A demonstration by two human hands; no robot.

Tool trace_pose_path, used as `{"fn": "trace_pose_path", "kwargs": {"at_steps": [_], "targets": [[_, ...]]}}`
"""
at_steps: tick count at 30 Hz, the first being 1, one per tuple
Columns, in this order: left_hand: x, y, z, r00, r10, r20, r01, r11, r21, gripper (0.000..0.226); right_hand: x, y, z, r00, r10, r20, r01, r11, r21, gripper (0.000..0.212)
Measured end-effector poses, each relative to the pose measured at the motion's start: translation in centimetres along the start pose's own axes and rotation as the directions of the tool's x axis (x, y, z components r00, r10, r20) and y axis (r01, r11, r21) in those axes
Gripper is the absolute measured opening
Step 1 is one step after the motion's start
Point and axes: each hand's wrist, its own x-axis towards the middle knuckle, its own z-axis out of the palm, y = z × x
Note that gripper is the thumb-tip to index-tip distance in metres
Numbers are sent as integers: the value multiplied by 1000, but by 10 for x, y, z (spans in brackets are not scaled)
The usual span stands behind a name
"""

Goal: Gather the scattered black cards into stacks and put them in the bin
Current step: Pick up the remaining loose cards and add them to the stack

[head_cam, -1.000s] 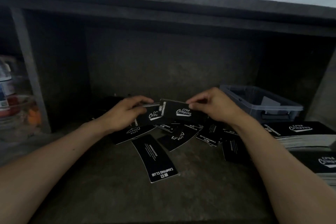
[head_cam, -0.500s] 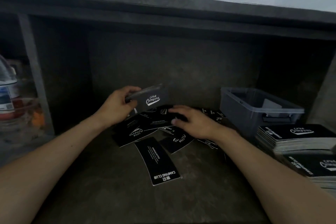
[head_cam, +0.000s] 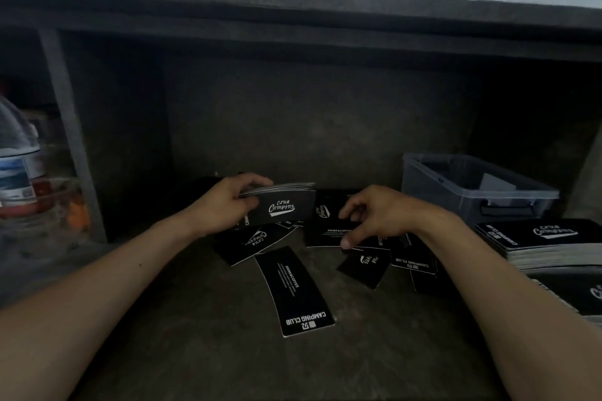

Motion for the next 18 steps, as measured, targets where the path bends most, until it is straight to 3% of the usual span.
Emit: {"fn": "trace_pose_path", "kwargs": {"at_steps": [3, 8, 13, 18], "targets": [[-1, 2, 3, 999, 6, 34, -5, 1000, -20, 45, -1, -4, -3, 997, -71, -40, 73, 995, 69, 42], [1, 0, 4, 1000, -9, 22, 10, 999, -39, 49, -13, -7, -23, 949, -158, -273, 196, 974, 117, 20], [2, -3, 4, 1000, -10, 22, 11, 999, -48, 51, -17, -2, -24, 894, -207, -396, 198, 978, -65, 21], [2, -5, 4, 1000, 0, 15, 0, 998, -55, 52, -15, -6, -21, 826, -276, -491, 281, 957, -65, 27]]}}
